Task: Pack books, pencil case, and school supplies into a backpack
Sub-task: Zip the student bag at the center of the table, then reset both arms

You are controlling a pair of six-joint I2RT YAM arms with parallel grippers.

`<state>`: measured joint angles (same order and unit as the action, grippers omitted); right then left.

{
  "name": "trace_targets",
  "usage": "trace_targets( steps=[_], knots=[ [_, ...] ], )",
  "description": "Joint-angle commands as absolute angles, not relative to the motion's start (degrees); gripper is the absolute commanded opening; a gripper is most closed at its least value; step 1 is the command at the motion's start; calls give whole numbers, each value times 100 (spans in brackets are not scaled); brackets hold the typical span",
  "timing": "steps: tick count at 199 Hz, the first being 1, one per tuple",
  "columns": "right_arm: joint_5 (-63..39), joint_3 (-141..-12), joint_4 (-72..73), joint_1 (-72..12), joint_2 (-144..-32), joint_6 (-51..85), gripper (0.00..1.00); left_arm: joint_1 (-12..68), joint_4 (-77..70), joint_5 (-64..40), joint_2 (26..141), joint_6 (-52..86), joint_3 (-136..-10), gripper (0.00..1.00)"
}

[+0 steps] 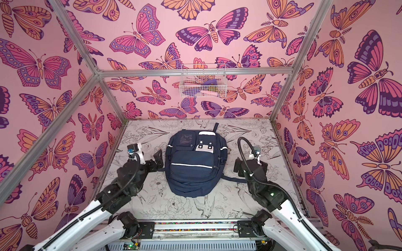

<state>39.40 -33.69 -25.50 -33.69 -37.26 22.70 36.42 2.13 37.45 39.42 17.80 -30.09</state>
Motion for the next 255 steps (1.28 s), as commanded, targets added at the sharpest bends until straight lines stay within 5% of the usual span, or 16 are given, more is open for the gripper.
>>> trace_targets(
  steps=[1, 21, 52, 63, 105, 145, 154, 165, 179, 255],
  knots=[
    [5620, -2233, -969, -3242, -3493, 1570, 99, 2837, -1435, 4967, 3854, 194, -1964, 100],
    [6132, -1932, -534, -2521, -3593, 1911, 99, 1464, -1255, 4381, 4297, 883, -1617, 100],
    [5514, -1428, 1288, -1440, -4657, 1564, 99, 185, -2426, 3431, 5976, 1100, -1538, 100],
    [5218, -1518, 1409, -1298, -5140, 1631, 99, -62, -2948, 2291, 6386, 1079, -1551, 99],
    [2675, -1586, 4204, -1053, -6970, 543, 99, -458, -4494, 1060, 7758, 862, -1772, 99],
    [785, -2545, 3569, -383, -7922, 84, 99, -471, -5039, -467, 8564, 173, -2006, 99],
    [511, -2335, 4378, -259, -8406, 81, 99, -456, -5959, -428, 9006, 154, -1943, 98],
    [267, -2002, 5805, -92, -8939, 221, 99, -415, -4797, -239, 8654, 277, -2119, 99],
    [224, -2301, 4455, 0, -8546, 279, 99, -299, -5603, -46, 8941, 149, -1970, 99],
    [155, -2337, 4567, 42, -8615, 321, 99, 35, -5544, 743, 8897, -27, -1965, 99]
  ],
)
